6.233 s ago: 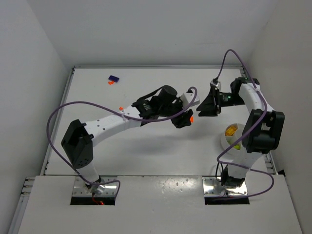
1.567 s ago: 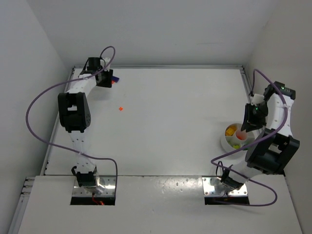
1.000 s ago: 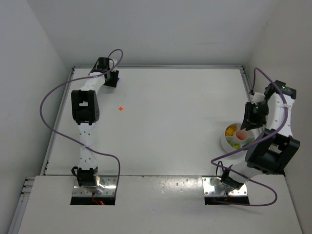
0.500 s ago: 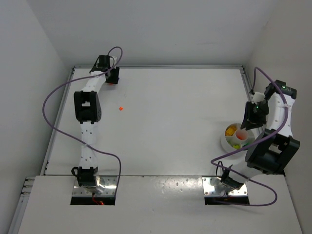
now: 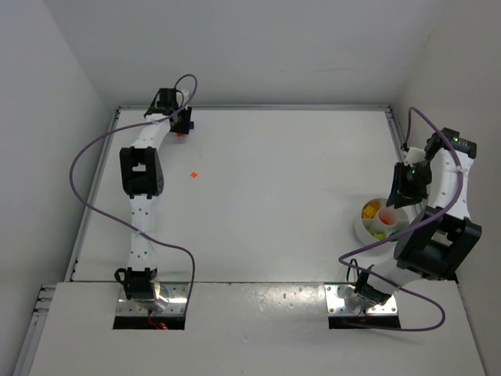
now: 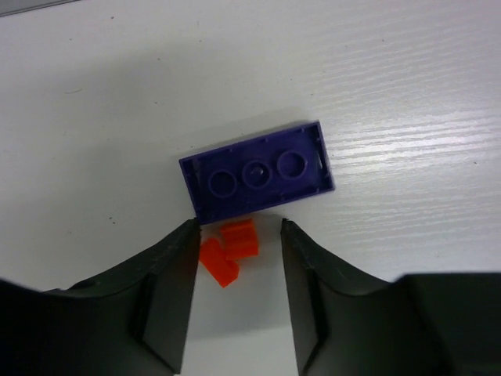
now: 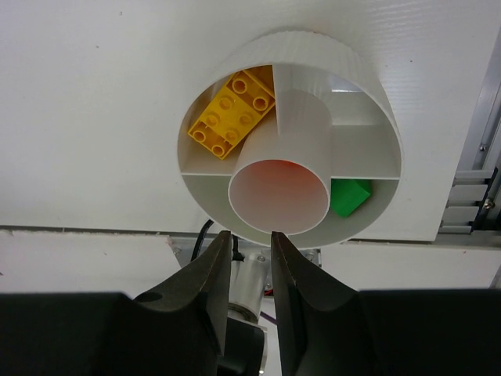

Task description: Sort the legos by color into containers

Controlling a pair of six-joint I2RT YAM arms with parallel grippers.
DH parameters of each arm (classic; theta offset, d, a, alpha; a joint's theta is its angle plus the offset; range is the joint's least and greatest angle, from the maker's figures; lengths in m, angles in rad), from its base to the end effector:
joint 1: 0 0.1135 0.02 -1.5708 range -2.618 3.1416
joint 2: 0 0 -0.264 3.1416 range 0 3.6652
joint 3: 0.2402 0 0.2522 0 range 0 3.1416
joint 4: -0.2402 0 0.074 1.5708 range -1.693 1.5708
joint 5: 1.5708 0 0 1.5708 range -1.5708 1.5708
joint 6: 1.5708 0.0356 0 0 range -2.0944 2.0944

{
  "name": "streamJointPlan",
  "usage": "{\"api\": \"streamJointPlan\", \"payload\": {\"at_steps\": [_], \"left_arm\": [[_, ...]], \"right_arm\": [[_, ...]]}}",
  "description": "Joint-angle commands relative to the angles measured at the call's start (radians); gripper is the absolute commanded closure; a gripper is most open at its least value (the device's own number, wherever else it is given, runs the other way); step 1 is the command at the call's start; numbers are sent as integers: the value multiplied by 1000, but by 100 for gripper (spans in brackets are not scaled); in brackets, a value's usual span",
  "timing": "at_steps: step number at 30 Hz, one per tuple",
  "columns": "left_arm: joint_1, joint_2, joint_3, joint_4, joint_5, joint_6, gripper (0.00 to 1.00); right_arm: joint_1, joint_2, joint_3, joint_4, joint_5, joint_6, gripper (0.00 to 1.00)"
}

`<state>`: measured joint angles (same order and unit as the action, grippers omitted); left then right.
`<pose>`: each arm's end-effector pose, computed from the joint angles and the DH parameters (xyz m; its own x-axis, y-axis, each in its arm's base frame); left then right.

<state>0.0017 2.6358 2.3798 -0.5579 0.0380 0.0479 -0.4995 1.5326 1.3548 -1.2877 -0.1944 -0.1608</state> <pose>0.5784 -0.0004 0.1578 -0.7250 0.0466 -0.6872 0.0592 0.9982 0.0053 0.2430 -0.1248 0.2847 -0.9341 0.3307 -0.1345 0.3066 0.9360 0.1728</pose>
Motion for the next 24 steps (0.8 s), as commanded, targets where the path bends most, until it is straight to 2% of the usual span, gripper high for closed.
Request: {"api": "streamJointPlan", "payload": {"at_steps": [1, 14, 15, 18, 22, 24], "left_arm": [[6, 9, -37, -71, 23, 10, 51], [6, -94, -273, -42, 68, 10, 69], [6, -123, -315, -42, 68, 10, 73], [6, -164, -416, 1, 79, 10, 74], [6, -238, -525, 36, 89, 29, 85], [6, -263, -563, 71, 77, 29, 86]], "right_arm": [[6, -2, 38, 2, -17, -6, 72], [6, -11, 38, 2, -27, -6, 72], [6, -11, 38, 2, -27, -6, 72], [6, -20, 38, 2, -27, -6, 72], [6, -29, 38, 2, -36, -6, 72], [6, -29, 38, -7, -36, -6, 72]]}}
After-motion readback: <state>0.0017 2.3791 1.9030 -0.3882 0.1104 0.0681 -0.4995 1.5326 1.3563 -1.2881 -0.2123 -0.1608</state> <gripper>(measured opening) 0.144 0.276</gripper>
